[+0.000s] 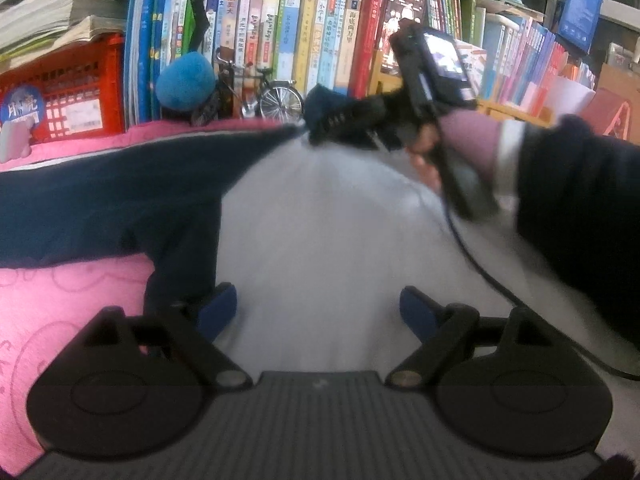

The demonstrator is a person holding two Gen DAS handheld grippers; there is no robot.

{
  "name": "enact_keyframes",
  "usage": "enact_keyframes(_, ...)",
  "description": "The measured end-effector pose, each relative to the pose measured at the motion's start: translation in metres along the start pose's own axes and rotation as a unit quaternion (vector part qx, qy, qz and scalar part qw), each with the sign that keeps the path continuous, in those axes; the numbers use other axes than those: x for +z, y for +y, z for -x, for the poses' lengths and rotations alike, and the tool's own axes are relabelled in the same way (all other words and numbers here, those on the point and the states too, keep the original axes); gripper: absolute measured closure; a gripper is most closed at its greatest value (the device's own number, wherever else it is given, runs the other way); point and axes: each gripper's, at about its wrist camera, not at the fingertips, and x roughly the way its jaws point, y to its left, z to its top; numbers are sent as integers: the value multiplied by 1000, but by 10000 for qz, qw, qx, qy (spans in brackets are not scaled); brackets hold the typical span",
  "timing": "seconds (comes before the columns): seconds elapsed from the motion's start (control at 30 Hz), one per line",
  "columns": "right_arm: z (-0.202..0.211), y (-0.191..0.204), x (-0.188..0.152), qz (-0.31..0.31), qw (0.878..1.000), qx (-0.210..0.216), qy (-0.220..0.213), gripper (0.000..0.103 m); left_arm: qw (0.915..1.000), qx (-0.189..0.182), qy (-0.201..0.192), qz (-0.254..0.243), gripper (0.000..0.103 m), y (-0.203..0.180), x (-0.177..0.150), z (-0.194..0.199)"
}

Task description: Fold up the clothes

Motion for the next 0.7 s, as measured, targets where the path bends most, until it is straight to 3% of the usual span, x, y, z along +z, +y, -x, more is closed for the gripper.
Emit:
enact_keyframes(0.07, -4, 4, 4, 185, 9997, -177, -40, 45, 10000, 5, -2, 9, 13, 0, 0, 0)
enact_keyframes(0.17, 5, 8, 6, 53, 9991, -407, 83, 45, 10000, 23, -1, -1, 13, -1, -1, 1)
enact_keyframes(0.37, 71, 8, 4, 121, 9995, -278, 0, 42, 10000, 61, 15, -40, 13, -2, 0, 1)
enact_keyframes(0.53, 190, -14, 8, -39, 9973, -326, -652, 29, 9999, 66, 41, -104, 11, -2, 0, 0)
enact_keyframes(0.63, 281, -20, 0, -61, 9908, -576, -1219, 24, 10000, -3, 19, -49, 9, 1, 1, 1)
enact_keyframes(0.7, 341, -18, -15, 4, 9840, -803, -1588, 20, 9999, 9, -12, 120, 13, 4, 1, 6)
